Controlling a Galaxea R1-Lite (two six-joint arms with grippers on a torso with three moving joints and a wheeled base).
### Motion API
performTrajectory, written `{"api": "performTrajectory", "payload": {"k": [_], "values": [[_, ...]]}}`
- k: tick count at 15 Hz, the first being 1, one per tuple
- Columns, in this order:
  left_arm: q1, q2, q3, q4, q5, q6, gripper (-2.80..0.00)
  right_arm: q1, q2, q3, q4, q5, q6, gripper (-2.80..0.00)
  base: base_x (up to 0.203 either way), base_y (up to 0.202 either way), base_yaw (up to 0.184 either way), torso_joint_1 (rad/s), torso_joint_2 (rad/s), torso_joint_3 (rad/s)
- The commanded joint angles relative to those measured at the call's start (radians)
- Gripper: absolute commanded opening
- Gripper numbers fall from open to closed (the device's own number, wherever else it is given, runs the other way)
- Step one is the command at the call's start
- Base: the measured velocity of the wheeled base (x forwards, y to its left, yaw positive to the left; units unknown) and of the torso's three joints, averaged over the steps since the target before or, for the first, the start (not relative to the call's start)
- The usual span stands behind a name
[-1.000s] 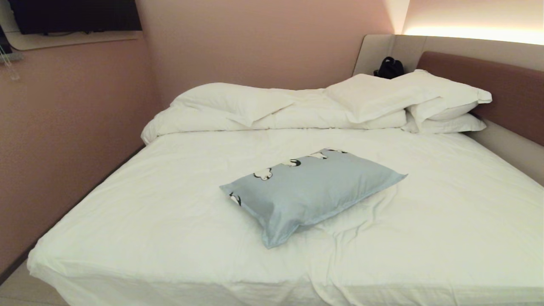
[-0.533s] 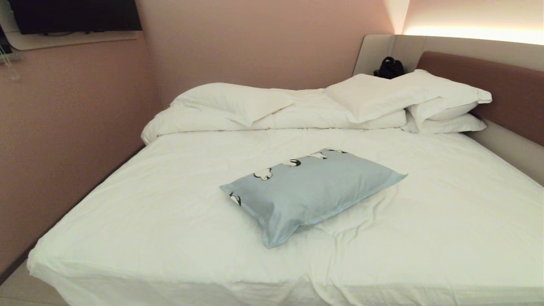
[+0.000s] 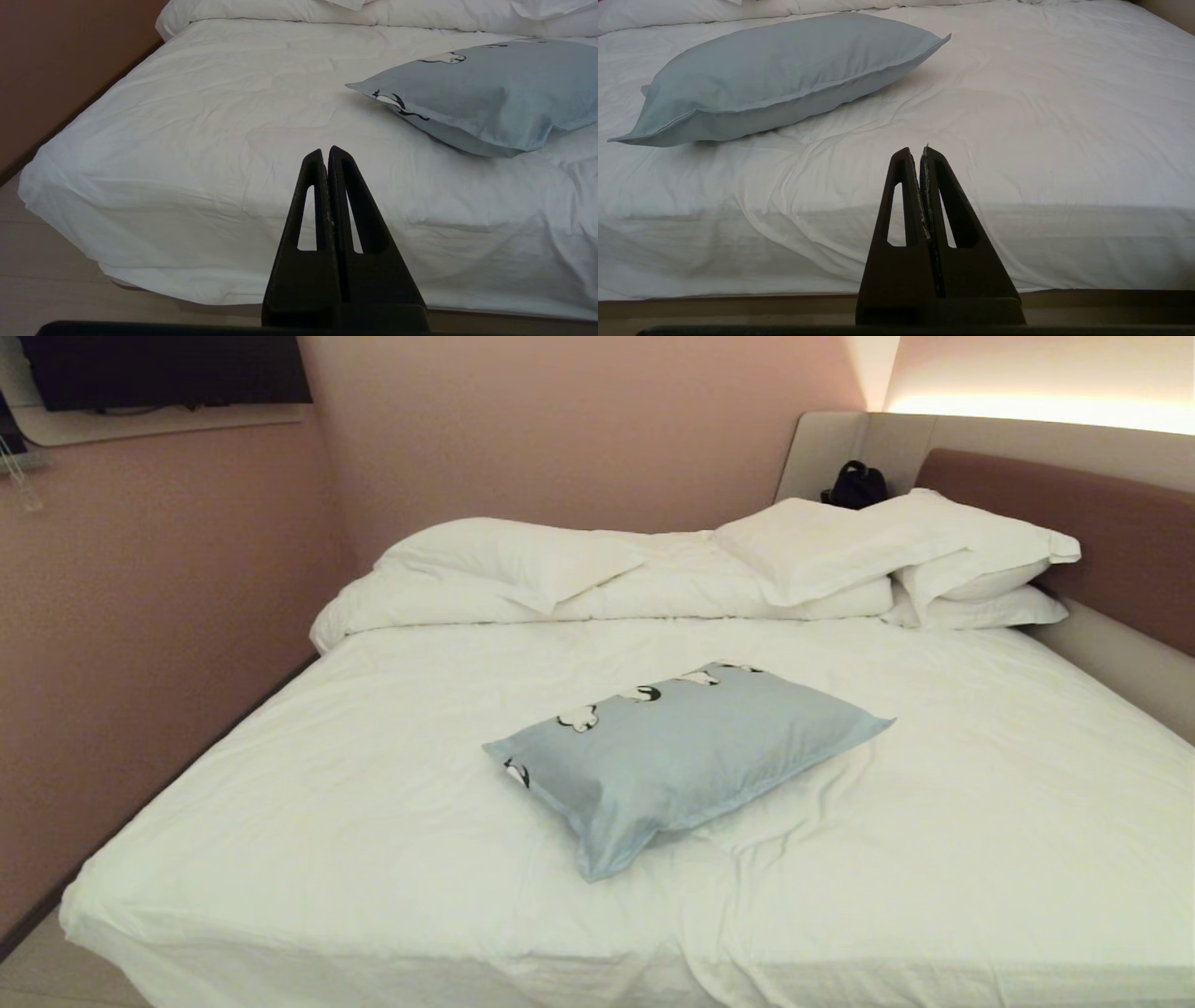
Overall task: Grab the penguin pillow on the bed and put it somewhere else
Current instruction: Pick up the pillow
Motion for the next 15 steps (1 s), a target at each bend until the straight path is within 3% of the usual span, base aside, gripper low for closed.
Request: {"api": "performTrajectory", "payload": {"k": [1, 10, 15], "values": [[0.000, 0.000, 0.000, -0.001, 0.000, -0.002, -2.80, 0.000, 0.000, 0.001, -0.001, 0.000, 0.000, -2.80, 0.000, 0.000, 0.000, 0.000, 0.00, 0.000], [0.000, 0.000, 0.000, -0.002, 0.000, 0.004, -2.80, 0.000, 0.001, 0.001, -0.001, 0.000, 0.000, -2.80, 0.000, 0.000, 0.000, 0.000, 0.00, 0.000], [0.000, 0.000, 0.000, -0.002, 0.000, 0.001, -2.80, 0.000, 0.000, 0.001, -0.001, 0.000, 0.000, -2.80, 0.165, 0.000, -0.001, 0.008, 0.00, 0.002]]}}
